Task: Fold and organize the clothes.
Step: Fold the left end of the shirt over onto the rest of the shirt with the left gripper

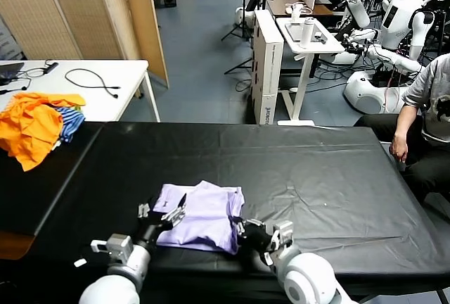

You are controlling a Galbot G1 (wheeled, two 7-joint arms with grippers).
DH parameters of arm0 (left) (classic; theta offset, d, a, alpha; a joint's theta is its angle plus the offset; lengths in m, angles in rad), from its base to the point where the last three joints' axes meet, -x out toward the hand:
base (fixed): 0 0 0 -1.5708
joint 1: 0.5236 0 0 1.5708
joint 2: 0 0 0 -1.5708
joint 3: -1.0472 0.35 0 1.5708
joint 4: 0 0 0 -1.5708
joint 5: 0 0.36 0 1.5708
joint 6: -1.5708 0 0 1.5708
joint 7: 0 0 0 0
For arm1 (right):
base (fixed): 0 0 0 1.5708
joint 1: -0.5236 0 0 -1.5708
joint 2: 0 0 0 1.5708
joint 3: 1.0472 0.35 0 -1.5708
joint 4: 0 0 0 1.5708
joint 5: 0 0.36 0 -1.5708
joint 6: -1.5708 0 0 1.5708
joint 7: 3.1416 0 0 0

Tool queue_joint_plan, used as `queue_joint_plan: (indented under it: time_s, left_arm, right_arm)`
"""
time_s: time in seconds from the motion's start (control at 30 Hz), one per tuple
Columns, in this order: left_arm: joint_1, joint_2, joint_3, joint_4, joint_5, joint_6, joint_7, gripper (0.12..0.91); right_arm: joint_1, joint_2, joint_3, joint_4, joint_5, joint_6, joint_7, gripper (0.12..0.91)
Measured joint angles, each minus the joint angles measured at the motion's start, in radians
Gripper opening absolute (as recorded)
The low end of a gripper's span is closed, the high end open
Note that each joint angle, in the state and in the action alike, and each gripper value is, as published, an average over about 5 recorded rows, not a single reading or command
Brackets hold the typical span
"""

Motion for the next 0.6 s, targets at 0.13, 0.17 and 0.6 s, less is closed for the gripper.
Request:
queue_joint_plan:
  time_s: [0.13,0.17,0.6]
  left_arm:
    - [0.007,-0.012,-0.021,0.027,0.005,-0.057,0.006,0.907]
    - [0.009,-0.017,-0.027,0.035,0.001,-0.069,0.009,0.907]
    - [0.015,-0.09,-0.094,0.145,-0.116,-0.16,0.053,0.907]
  right_arm:
    - [-0.025,-0.006,0.033,0.034,0.029,0.0,0.0,0.382]
    - [-0.033,-0.008,0.044,0.046,0.035,0.0,0.0,0.439]
    - [-0.12,-0.013,0.178,0.192,0.076,0.007,0.001,0.906]
